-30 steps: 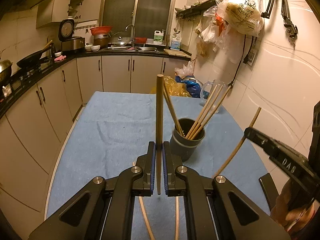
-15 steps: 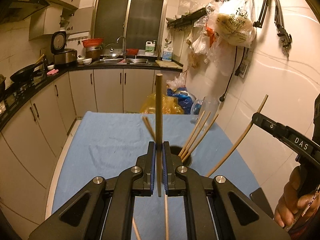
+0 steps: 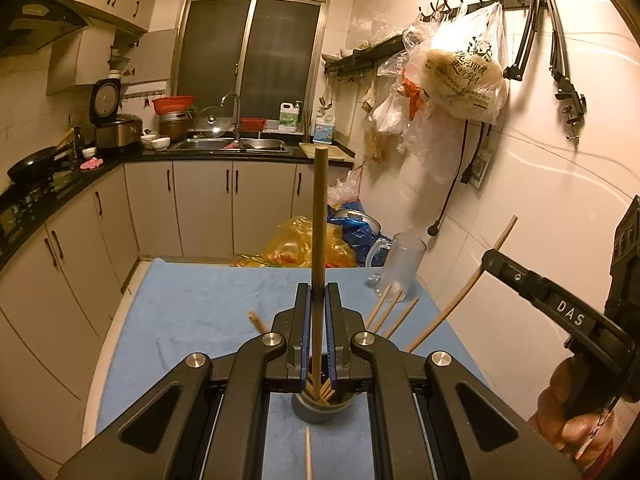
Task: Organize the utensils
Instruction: 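Open both tools to release the chopsticks into the holder cup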
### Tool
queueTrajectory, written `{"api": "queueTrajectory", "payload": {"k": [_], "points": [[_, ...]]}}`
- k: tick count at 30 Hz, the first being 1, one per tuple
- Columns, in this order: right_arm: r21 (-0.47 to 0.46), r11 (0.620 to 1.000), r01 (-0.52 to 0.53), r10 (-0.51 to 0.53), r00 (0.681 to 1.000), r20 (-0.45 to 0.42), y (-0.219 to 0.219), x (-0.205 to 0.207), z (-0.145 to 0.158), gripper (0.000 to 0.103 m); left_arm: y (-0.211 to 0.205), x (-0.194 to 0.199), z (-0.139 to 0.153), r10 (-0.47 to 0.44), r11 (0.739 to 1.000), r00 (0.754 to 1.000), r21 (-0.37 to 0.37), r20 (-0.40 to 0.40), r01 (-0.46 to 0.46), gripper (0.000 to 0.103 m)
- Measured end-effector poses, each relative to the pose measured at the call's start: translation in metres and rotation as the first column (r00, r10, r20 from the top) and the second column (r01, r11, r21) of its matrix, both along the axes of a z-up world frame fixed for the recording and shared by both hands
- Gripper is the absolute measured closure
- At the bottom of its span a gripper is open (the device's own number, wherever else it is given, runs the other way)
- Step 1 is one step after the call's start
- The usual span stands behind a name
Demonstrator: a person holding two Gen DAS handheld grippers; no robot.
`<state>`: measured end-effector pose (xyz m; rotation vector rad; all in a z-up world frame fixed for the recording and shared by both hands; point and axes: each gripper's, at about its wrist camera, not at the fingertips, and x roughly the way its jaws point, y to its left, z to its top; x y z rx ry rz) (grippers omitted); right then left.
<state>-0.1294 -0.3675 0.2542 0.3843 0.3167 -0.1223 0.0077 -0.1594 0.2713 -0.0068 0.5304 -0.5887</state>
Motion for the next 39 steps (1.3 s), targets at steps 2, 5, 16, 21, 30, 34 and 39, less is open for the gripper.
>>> {"api": "queueTrajectory", "payload": {"k": [2,5,16,21,30,34,39], "points": [[-0.001,1.000,0.007,-0.007,1.000,-0.011,-0.003,0.006,-0.004,0.096,-0.006,0.007,-0.006,-0.004,1.000,1.000,0.001,-0.013,0.004,0.097],[0.002,1.000,0.003,-0.003,0.999,-0.035,-0.005,0.015,-0.015,0.096,-0.014,0.016,-0.023,-0.005,1.000,0.999,0.007,-0.036,0.005,0.097],[0.021,0.999,-0.033,0.035,0.990,-0.138,-0.002,0.044,-0.062,0.096,-0.025,0.042,-0.074,-0.004,0.999,0.991,0.042,-0.132,0.010,0.097],[0.041,0.998,-0.052,0.058,0.981,-0.186,0.000,0.052,-0.079,0.095,-0.025,0.043,-0.086,-0.002,0.999,0.989,0.049,-0.150,0.009,0.097],[0.057,0.996,-0.074,0.084,0.974,-0.209,-0.002,0.049,-0.084,0.095,-0.019,0.038,-0.088,0.008,0.998,0.990,0.056,-0.140,-0.001,0.096],[0.032,0.997,-0.073,0.077,0.982,-0.170,-0.001,0.031,-0.070,0.086,-0.008,0.025,-0.078,0.019,0.999,0.993,0.044,-0.120,-0.014,0.088],[-0.073,0.996,-0.053,0.044,0.992,-0.114,0.012,-0.010,-0.062,0.053,0.019,-0.005,-0.067,0.055,0.998,0.997,0.025,-0.048,-0.054,0.081]]}}
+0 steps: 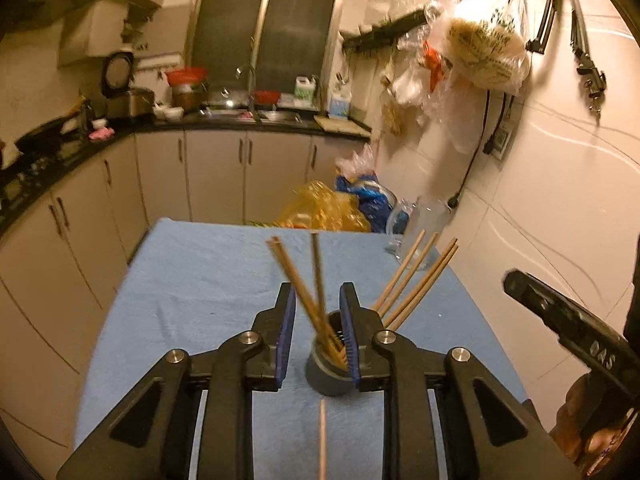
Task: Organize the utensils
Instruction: 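Move both tools down to the last loose chopsticks on the towel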
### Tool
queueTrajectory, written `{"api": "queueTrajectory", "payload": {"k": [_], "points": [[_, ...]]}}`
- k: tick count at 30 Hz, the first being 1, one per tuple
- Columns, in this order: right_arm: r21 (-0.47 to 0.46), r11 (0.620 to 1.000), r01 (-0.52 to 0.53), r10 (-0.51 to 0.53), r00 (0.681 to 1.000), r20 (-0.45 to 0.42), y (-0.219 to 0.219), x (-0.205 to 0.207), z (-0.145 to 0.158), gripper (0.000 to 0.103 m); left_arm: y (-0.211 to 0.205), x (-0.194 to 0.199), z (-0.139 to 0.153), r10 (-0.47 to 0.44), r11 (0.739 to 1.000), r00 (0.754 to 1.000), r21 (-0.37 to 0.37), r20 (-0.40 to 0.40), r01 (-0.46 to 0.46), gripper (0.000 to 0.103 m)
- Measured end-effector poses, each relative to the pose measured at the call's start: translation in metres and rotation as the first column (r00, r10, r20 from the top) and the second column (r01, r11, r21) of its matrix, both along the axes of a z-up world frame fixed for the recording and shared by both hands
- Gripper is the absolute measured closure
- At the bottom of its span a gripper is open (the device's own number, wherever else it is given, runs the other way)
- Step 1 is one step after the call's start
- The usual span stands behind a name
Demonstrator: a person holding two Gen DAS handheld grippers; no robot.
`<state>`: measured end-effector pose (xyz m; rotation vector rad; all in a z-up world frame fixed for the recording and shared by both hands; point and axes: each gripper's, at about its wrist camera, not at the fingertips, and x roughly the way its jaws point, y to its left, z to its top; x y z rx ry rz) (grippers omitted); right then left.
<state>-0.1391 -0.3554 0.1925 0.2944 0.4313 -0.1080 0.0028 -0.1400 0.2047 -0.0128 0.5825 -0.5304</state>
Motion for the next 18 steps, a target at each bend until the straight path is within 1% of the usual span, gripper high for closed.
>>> {"api": "queueTrajectory", "payload": {"k": [2,4,5,7,8,11,12,13,14,15,16,17,18], "points": [[-0.066,0.998,0.016,-0.015,1.000,0.026,0.011,-0.019,-0.006,0.025,0.013,-0.013,-0.001,0.016,1.000,1.000,0.004,0.023,-0.016,0.077],[-0.141,0.989,0.036,-0.032,0.999,0.034,0.020,-0.031,-0.012,0.016,0.029,-0.024,-0.007,0.045,0.999,0.998,0.015,0.042,-0.045,0.073],[-0.202,0.977,0.069,-0.062,0.997,0.043,0.028,-0.039,-0.018,0.014,0.038,-0.028,-0.013,0.066,0.998,0.997,0.018,0.038,-0.066,0.072],[-0.243,0.966,0.087,-0.076,0.996,0.055,0.034,-0.049,-0.027,0.010,0.052,-0.034,-0.024,0.086,0.996,0.996,0.012,0.009,-0.086,0.072],[-0.233,0.969,0.084,-0.076,0.996,0.042,0.035,-0.051,-0.031,0.010,0.059,-0.035,-0.032,0.099,0.995,0.995,0.014,-0.015,-0.098,0.072],[-0.113,0.994,0.000,-0.002,1.000,-0.019,0.029,-0.051,-0.048,0.010,0.076,-0.037,-0.053,0.139,0.990,0.988,0.030,-0.063,-0.138,0.072],[-0.094,0.996,-0.004,0.000,0.999,-0.041,0.027,-0.051,-0.052,0.010,0.082,-0.037,-0.061,0.151,0.988,0.985,0.039,-0.079,-0.148,0.072],[-0.072,0.997,0.009,-0.014,0.998,-0.069,0.024,-0.049,-0.057,0.012,0.087,-0.037,-0.069,0.165,0.986,0.981,0.052,-0.098,-0.161,0.072],[-0.044,0.999,0.020,-0.024,0.996,-0.087,0.020,-0.048,-0.061,0.022,0.093,-0.038,-0.076,0.179,0.983,0.977,0.058,-0.113,-0.173,0.072],[-0.026,0.999,0.029,-0.031,0.994,-0.103,0.017,-0.046,-0.065,0.028,0.099,-0.038,-0.082,0.188,0.982,0.974,0.061,-0.126,-0.181,0.072],[-0.005,0.999,0.033,-0.034,0.991,-0.130,0.014,-0.044,-0.071,0.044,0.104,-0.037,-0.090,0.197,0.980,0.970,0.069,-0.144,-0.188,0.072],[0.002,0.999,0.039,-0.038,0.985,-0.169,0.012,-0.039,-0.076,0.055,0.108,-0.035,-0.096,0.204,0.978,0.966,0.078,-0.157,-0.193,0.072],[0.006,0.999,0.041,-0.039,0.980,-0.197,0.013,-0.035,-0.082,0.059,0.111,-0.033,-0.102,0.213,0.976,0.961,0.089,-0.175,-0.200,0.072]]}}
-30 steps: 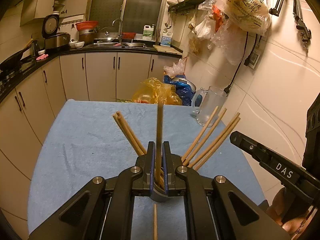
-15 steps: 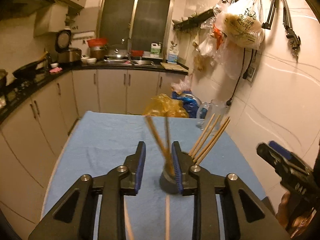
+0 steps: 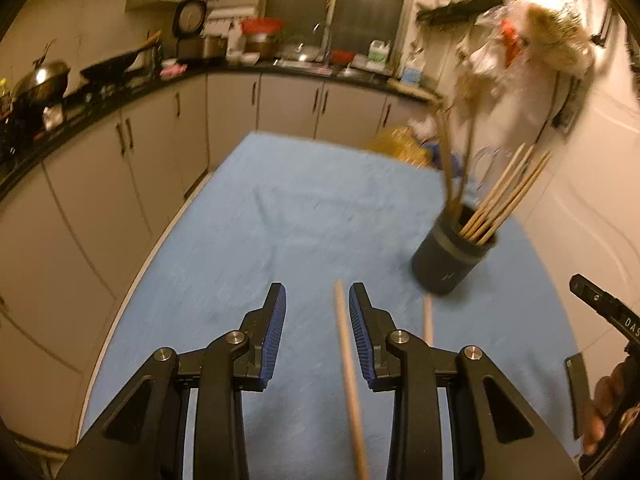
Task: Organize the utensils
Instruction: 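Move both tools down to the last loose chopsticks on the towel, then close the right tool on a chopstick while the left tool grasps another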
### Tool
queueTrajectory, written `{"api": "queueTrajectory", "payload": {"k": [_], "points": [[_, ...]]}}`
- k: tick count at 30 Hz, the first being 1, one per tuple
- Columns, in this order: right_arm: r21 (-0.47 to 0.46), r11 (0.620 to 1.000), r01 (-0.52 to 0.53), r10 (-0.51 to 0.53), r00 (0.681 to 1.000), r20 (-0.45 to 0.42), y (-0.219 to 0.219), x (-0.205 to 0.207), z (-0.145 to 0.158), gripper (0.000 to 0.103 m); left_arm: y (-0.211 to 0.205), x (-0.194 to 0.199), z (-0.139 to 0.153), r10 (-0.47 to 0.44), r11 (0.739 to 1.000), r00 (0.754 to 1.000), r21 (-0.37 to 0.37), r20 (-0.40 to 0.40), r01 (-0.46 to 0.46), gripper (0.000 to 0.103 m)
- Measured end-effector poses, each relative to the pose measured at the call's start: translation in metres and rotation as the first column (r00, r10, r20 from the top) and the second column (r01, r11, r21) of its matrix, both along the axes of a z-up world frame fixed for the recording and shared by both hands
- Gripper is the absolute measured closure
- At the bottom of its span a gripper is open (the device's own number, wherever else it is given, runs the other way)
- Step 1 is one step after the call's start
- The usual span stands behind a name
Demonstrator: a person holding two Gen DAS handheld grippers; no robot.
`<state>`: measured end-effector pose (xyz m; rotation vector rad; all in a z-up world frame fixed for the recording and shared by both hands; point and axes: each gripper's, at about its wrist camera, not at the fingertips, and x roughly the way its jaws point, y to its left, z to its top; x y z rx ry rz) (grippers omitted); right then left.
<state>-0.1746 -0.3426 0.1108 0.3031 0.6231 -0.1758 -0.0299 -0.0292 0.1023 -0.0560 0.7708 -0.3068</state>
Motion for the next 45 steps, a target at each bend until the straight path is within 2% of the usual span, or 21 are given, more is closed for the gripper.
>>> {"api": "queueTrajectory", "payload": {"k": [5,10,12,14,19,23,24,25,29,32,36,41,43,45], "points": [[0.130,0.990,-0.059,0.076,0.988,-0.133,0.015,0.022,-0.029,0.061,0.012,0.008,-0.024,0.020,1.000,0.996,0.004,-0.082,-0.020,0.072],[0.227,0.969,-0.099,0.166,0.941,-0.296,0.041,0.056,-0.062,0.061,0.021,0.011,-0.037,0.016,1.000,0.992,0.014,-0.127,-0.014,0.067],[0.232,0.968,-0.098,0.176,0.924,-0.341,0.052,0.071,-0.072,0.061,0.025,0.012,-0.040,0.014,1.000,0.991,0.012,-0.130,-0.013,0.066],[0.225,0.970,-0.088,0.171,0.908,-0.382,0.059,0.087,-0.082,0.067,0.031,0.011,-0.043,0.012,1.000,0.990,0.001,-0.142,-0.012,0.066],[0.197,0.978,-0.071,0.155,0.878,-0.452,0.073,0.117,-0.100,0.068,0.040,0.008,-0.047,0.008,1.000,0.990,0.009,-0.139,-0.006,0.066],[0.164,0.983,-0.083,0.154,0.858,-0.490,0.084,0.130,-0.111,0.077,0.042,0.007,-0.047,-0.012,1.000,0.990,0.006,-0.143,0.013,0.066],[0.134,0.987,-0.090,0.145,0.863,-0.483,0.088,0.131,-0.109,0.081,0.041,0.007,-0.047,-0.016,1.000,0.989,0.004,-0.144,0.016,0.066],[0.134,0.985,-0.105,0.158,0.858,-0.489,0.091,0.134,-0.110,0.094,0.040,0.008,-0.048,-0.022,1.000,0.988,0.003,-0.150,0.023,0.066],[0.162,0.971,-0.177,0.233,0.854,-0.464,0.101,0.129,-0.109,0.096,0.032,0.011,-0.048,-0.052,0.999,0.983,-0.010,-0.178,0.051,0.066],[0.177,0.963,-0.201,0.258,0.875,-0.410,0.101,0.118,-0.098,0.096,0.020,0.016,-0.050,-0.086,0.996,0.972,-0.029,-0.220,0.082,0.066],[0.184,0.967,-0.178,0.233,0.910,-0.343,0.084,0.099,-0.081,0.096,-0.007,0.030,-0.055,-0.142,0.989,0.942,-0.075,-0.303,0.125,0.066],[0.187,0.971,-0.150,0.200,0.938,-0.283,0.065,0.079,-0.068,0.096,-0.044,0.042,-0.062,-0.150,0.988,0.928,-0.010,-0.340,0.156,0.070],[0.196,0.970,-0.143,0.193,0.943,-0.271,0.058,0.075,-0.065,0.096,-0.058,0.050,-0.068,-0.101,0.988,0.924,0.070,-0.368,0.136,0.082],[0.208,0.967,-0.144,0.197,0.945,-0.260,0.051,0.070,-0.063,0.096,-0.066,0.059,-0.071,-0.082,0.987,0.918,0.094,-0.388,0.128,0.085]]}}
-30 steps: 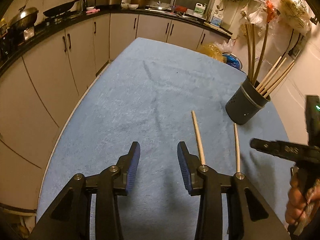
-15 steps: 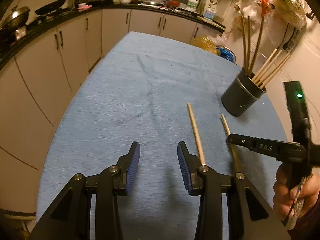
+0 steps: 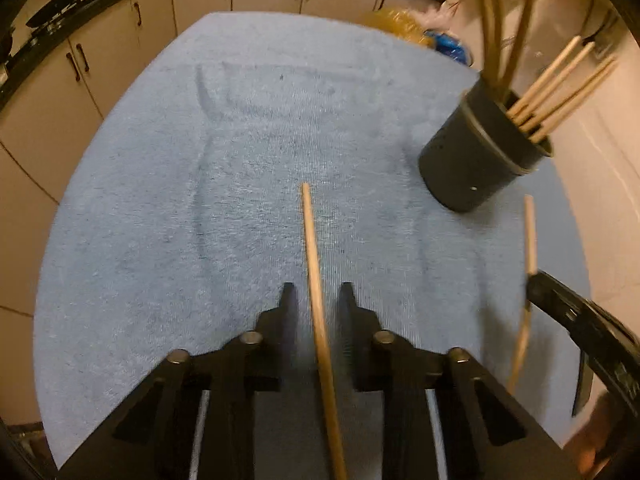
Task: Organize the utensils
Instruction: 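Close the right tool on a chopstick while the left tool grasps another, then lift the chopsticks upright and carry both tools above the holder cup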
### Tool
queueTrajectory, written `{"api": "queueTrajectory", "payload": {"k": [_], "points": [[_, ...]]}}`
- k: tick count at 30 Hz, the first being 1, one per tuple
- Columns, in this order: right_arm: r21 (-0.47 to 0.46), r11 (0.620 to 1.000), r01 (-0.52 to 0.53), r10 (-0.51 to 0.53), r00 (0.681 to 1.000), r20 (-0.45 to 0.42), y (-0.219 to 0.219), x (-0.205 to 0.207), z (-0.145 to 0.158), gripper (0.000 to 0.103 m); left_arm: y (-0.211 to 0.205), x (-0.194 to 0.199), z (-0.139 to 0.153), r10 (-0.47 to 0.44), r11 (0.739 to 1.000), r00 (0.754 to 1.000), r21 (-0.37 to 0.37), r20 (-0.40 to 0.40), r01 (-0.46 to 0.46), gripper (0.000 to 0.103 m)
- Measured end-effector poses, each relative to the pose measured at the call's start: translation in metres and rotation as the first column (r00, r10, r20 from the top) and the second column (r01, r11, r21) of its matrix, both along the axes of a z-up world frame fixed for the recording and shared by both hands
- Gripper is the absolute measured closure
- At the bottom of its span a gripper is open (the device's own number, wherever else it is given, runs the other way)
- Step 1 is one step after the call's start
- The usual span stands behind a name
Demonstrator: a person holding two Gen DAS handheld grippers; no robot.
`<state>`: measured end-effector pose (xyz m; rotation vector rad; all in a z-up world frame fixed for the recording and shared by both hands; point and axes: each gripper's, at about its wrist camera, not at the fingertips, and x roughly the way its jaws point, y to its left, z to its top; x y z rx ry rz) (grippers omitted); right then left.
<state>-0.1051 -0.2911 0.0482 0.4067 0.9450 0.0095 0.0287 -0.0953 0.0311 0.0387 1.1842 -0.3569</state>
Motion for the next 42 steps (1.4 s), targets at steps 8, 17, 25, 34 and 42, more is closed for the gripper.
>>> {"api": "queueTrajectory", "payload": {"k": [8,17,25,34,42], "points": [[0.039,0.999,0.003,-0.004,1.000,0.025,-0.015,-0.004,-0.002,0.096,-0.016,0.011,-0.008,0.035,0.996,0.999,0.083,-0.001,-0.035,0.088],[0.056,0.998,0.000,-0.005,0.995,0.101,-0.015,-0.018,0.010,0.096,-0.002,-0.024,0.015,0.002,1.000,0.991,0.026,0.131,-0.005,0.097],[0.029,1.000,0.004,-0.011,0.967,0.254,-0.008,-0.046,0.044,0.096,0.013,-0.080,0.088,-0.006,0.997,0.931,-0.070,0.364,0.034,0.097],[-0.016,0.999,0.030,-0.023,0.945,0.325,0.000,-0.066,0.065,0.096,0.008,-0.102,0.117,-0.029,0.992,0.896,-0.099,0.443,0.081,0.097],[-0.009,0.999,0.050,-0.044,0.938,0.344,-0.003,-0.075,0.071,0.096,0.009,-0.105,0.122,-0.018,0.991,0.891,-0.111,0.454,0.076,0.097]]}}
